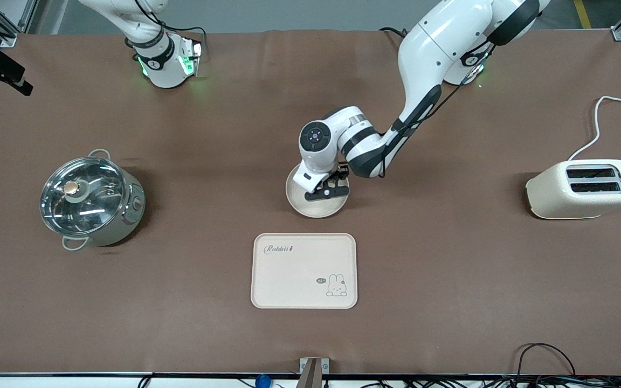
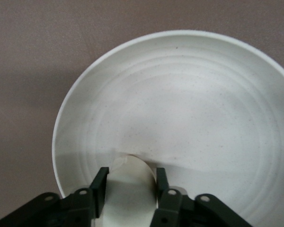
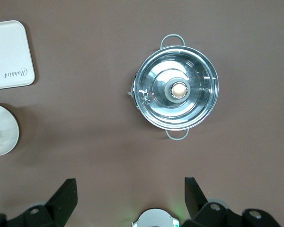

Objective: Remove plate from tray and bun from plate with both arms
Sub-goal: 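Lift the bun with the left gripper and carry it toward the toaster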

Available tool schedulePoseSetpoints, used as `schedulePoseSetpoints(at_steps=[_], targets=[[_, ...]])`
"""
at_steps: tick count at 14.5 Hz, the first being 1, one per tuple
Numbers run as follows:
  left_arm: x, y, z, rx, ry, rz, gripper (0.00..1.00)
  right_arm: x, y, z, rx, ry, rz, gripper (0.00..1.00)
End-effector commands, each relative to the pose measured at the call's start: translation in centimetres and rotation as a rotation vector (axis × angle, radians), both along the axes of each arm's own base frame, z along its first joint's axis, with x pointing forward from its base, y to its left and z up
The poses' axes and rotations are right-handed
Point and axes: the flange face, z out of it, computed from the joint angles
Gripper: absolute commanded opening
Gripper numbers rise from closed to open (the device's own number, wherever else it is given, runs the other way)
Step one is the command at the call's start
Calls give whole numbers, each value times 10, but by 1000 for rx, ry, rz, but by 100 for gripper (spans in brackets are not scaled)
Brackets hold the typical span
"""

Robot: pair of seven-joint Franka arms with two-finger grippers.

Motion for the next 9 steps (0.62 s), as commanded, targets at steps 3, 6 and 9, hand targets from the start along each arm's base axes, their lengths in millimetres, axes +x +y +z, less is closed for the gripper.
schedulePoseSetpoints(at_steps=[3,6,9], targets=[[17,6,34,-17,-50,30,36,-2,11,-1,-40,-7,33,100],[73,66,87,-10,-79,148,37,-2,19,-1,-62,-3,44,100],[126,145,99,-1,-87,247,37,1,21,-3,-60,-12,46,100]])
